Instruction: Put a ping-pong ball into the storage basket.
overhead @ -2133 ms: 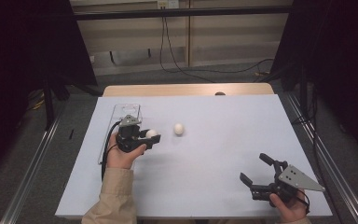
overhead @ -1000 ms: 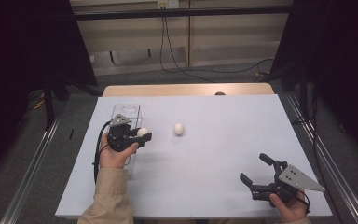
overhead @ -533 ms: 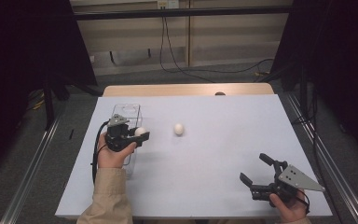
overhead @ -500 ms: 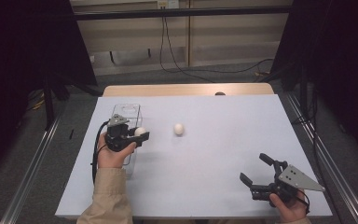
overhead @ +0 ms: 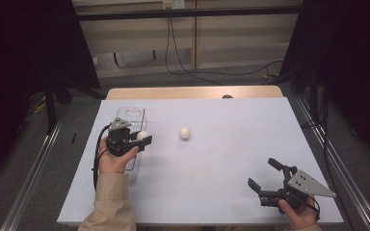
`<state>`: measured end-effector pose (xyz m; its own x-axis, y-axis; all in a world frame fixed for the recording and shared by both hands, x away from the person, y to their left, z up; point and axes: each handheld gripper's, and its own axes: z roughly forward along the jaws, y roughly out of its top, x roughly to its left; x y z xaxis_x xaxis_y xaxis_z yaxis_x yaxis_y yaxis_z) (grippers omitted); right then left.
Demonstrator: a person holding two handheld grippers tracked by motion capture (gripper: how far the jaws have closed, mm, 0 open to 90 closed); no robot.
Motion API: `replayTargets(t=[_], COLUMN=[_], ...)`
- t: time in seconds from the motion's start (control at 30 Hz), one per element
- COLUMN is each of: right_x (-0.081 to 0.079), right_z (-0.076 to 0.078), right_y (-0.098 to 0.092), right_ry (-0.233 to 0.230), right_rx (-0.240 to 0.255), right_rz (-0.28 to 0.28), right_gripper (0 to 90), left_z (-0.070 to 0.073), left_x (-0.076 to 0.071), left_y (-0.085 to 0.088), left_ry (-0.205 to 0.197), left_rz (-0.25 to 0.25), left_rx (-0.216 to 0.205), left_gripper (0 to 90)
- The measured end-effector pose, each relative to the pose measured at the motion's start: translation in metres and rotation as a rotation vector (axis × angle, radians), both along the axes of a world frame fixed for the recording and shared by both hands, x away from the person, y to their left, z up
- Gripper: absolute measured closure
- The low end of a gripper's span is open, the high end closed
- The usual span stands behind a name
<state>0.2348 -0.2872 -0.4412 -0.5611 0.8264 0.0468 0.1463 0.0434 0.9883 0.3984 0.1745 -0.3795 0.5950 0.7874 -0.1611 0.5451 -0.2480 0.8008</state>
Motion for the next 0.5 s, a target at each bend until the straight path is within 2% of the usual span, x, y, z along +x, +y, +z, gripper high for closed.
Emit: replayTargets(t=[0.5], right_x=[-0.0002], right_z=[0.0001], right_y=[-0.0001], right_ry=[0.000], right_rx=[0.000], right_rz=[0.000], right_gripper=[2.4], left_z=[-0.0006], left_x=[0.0003], left_y=[0.0041], left_ry=[0.000], left_rz=[0.011], left_rx=[0.007], left_gripper=[50.9])
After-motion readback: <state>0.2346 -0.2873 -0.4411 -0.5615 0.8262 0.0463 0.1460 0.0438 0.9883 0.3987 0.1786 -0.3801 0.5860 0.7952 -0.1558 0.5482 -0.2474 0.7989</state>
